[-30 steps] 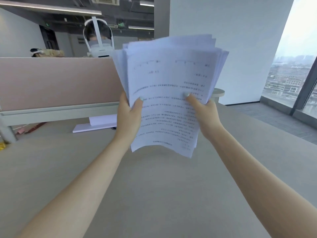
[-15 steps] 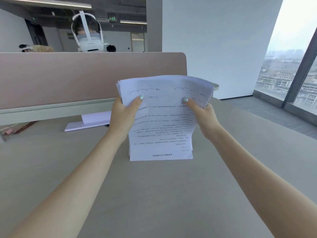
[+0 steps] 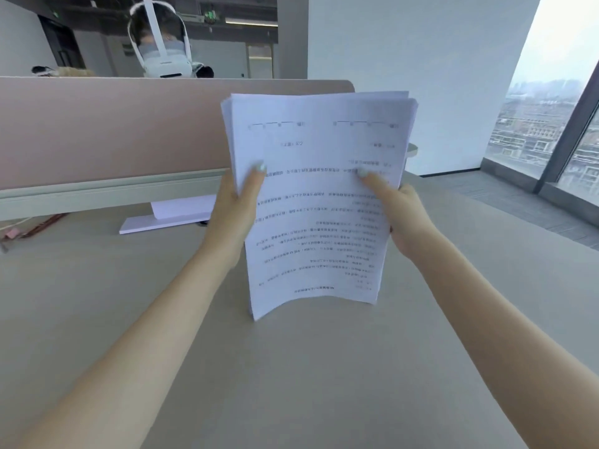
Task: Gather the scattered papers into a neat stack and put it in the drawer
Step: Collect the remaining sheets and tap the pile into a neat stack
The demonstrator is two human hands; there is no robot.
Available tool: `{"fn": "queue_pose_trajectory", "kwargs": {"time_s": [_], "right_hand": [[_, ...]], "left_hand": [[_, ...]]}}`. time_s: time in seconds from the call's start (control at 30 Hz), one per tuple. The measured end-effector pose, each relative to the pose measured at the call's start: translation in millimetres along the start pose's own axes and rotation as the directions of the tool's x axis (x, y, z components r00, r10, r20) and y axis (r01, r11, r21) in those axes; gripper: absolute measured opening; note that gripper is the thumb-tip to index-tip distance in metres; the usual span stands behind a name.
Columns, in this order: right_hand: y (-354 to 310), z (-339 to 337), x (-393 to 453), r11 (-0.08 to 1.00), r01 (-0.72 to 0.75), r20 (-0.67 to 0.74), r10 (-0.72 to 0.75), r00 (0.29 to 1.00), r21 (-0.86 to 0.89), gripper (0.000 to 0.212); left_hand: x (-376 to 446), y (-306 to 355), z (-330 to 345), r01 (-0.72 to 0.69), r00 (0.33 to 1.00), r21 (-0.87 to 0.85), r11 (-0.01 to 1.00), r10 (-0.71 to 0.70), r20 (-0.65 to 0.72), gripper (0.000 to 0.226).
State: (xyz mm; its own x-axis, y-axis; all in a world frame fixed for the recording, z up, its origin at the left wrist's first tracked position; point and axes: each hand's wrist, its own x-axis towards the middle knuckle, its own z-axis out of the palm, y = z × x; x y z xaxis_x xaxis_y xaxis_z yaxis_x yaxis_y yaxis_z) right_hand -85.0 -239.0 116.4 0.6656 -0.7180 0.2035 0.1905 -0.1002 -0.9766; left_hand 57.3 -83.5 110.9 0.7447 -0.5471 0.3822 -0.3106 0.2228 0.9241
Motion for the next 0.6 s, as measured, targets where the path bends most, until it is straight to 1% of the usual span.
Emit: {"fn": "queue_pose_trajectory", "kwargs": {"time_s": [0.07, 0.1, 0.13, 0.2, 0.3, 0.37, 0.43, 0.47, 0.53, 0.6], "right_hand": [[27.8, -4.3, -5.4, 0.994, -0.100, 0.050, 0.101, 0.994, -0.036, 0.019], [38.0, -4.5, -7.9, 0.991, -0.132, 0.062, 0.134, 0.989, -0.039, 0.021], [44.4, -3.7, -10.1, 0.989, -0.144, 0.064, 0.146, 0.987, -0.031, 0.022], [45.0, -1.3, -9.5, 0.993, -0.114, 0.045, 0.114, 0.992, 0.010, 0.018], [25.9, -0.1, -1.4, 0.995, -0.026, 0.016, 0.025, 1.000, 0.093, 0.013], [15.0, -2.4, 3.9, 0.994, 0.016, 0.033, -0.019, 0.999, 0.110, 0.012], [13.2, -8.0, 6.1, 0.996, 0.023, 0.074, -0.030, 0.997, 0.088, 0.015], [14.7, -11.6, 6.2, 0.997, 0.021, 0.092, -0.027, 0.995, 0.071, 0.019], [18.9, -18.0, 5.9, 0.999, 0.018, 0.120, -0.023, 0.993, 0.045, 0.030], [22.5, -20.4, 6.2, 0.997, 0.016, 0.134, -0.026, 0.991, 0.077, 0.028]], "left_hand": [[-13.3, -27.2, -0.1, 0.107, 0.993, 0.039, 0.994, -0.108, 0.038, 0.015], [-19.2, -33.6, 1.8, 0.134, 0.990, 0.062, 0.989, -0.136, 0.043, 0.013], [-22.0, -37.2, 2.7, 0.129, 0.990, 0.088, 0.988, -0.133, 0.042, 0.013], [-21.2, -32.2, 4.3, 0.087, 0.996, 0.093, 0.992, -0.088, 0.011, 0.016], [-10.5, -17.4, 7.9, 0.006, 1.000, 0.021, 1.000, -0.006, -0.009, 0.016], [-5.8, -10.4, 9.2, -0.018, 1.000, -0.019, 1.000, 0.018, -0.002, 0.013], [-2.6, -10.8, 5.8, -0.034, 0.999, -0.047, 0.998, 0.034, 0.005, 0.006], [-1.2, -12.3, 3.0, -0.034, 0.999, -0.046, 0.998, 0.034, 0.013, 0.006], [1.4, -12.9, -1.7, -0.024, 0.999, -0.045, 0.999, 0.026, 0.025, 0.016], [6.1, -11.8, -2.8, -0.008, 0.999, -0.065, 0.998, 0.010, 0.032, 0.011]]}}
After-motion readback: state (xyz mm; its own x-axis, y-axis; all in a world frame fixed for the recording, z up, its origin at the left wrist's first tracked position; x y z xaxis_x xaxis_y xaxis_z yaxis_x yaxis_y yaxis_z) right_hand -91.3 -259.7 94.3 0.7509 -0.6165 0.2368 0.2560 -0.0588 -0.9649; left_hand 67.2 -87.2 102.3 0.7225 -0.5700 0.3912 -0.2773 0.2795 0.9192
